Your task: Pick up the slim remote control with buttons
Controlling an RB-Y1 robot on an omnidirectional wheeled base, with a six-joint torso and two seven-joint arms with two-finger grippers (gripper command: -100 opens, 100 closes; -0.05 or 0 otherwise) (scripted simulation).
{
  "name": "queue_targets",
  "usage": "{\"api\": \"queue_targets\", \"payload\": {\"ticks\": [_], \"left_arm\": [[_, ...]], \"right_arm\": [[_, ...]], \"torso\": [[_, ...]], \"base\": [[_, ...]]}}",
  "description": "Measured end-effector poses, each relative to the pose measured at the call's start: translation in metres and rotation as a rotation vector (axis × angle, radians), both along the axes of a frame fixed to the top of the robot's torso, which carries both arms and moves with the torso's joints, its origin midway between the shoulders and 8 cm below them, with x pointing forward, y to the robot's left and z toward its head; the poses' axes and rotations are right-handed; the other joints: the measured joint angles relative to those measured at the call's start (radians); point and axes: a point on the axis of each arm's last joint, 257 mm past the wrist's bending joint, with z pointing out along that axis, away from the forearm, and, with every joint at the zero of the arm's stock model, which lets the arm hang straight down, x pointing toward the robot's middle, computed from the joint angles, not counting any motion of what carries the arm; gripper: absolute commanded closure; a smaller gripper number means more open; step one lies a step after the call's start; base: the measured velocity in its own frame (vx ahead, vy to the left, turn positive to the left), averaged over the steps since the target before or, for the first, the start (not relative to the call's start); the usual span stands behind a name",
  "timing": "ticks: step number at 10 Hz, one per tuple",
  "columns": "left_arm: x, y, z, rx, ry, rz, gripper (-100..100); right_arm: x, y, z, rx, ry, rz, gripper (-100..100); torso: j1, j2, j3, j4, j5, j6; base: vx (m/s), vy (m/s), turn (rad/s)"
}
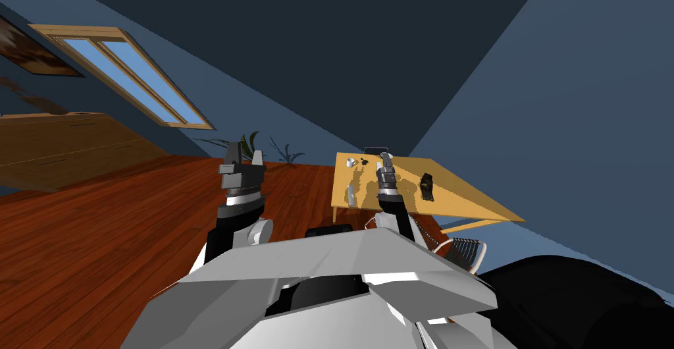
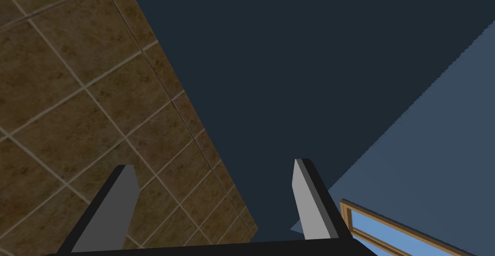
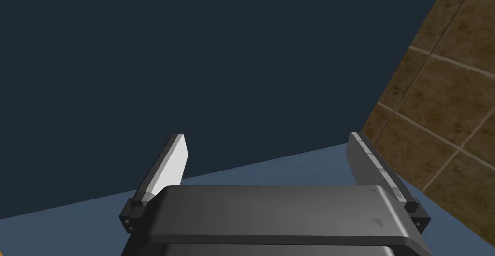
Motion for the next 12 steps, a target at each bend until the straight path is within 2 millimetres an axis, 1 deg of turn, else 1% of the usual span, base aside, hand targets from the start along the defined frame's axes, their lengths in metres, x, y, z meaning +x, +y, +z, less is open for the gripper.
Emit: {"api": "queue_targets", "payload": {"ticks": [1, 3, 5, 6, 8, 9, 10, 11, 12], "left_arm": [[0.0, 0.0, 0.0, 0.0, 0.0, 0.0, 0], [0.0, 0.0, 0.0, 0.0, 0.0, 0.0, 0], [0.0, 0.0, 0.0, 0.0, 0.0, 0.0, 0], [0.0, 0.0, 0.0, 0.0, 0.0, 0.0, 0], [0.0, 0.0, 0.0, 0.0, 0.0, 0.0, 0], [0.0, 0.0, 0.0, 0.0, 0.0, 0.0, 0], [0.0, 0.0, 0.0, 0.0, 0.0, 0.0, 0], [0.0, 0.0, 0.0, 0.0, 0.0, 0.0, 0], [0.0, 0.0, 0.0, 0.0, 0.0, 0.0, 0]], "right_arm": [[0.003, 0.004, -0.01, -0.021, 0.026, 0.015, -100], [0.004, 0.012, -0.037, -0.067, 0.095, 0.046, -100], [0.002, 0.02, -0.074, -0.116, 0.183, 0.081, -100], [0.004, 0.023, -0.085, -0.13, 0.207, 0.089, -100], [0.005, 0.026, -0.119, -0.18, 0.293, 0.122, -100], [0.002, 0.031, -0.136, -0.192, 0.328, 0.13, -100], [-0.006, 0.037, -0.156, -0.215, 0.37, 0.147, -100], [-0.015, 0.038, -0.178, -0.241, 0.419, 0.167, -100], [-0.017, 0.039, -0.189, -0.261, 0.449, 0.179, -100]], "torso": [[0.003, 0.001, 0.0, 0.0, 0.001, 0.0], [0.013, 0.002, 0.001, 0.0, 0.003, 0.0], [0.012, 0.001, 0.001, 0.0, 0.003, 0.0], [0.008, 0.0, 0.0, 0.0, 0.002, 0.0], [0.01, 0.002, 0.001, 0.0, 0.002, 0.0], [0.01, 0.001, 0.001, 0.0, 0.002, 0.0], [0.009, 0.0, 0.0, 0.0, 0.002, 0.0], [0.009, 0.0, 0.0, 0.0, 0.002, 0.0], [0.007, -0.001, 0.0, 0.0, 0.002, 0.0]], "base": [[-0.035, 0.14, -0.019], [-0.032, 0.197, -0.03], [-0.006, 0.145, -0.018], [-0.028, 0.107, -0.005], [-0.021, 0.16, -0.022], [0.006, 0.124, -0.015], [0.016, 0.148, -0.023], [0.008, 0.108, -0.021], [0.006, 0.133, -0.004]]}}
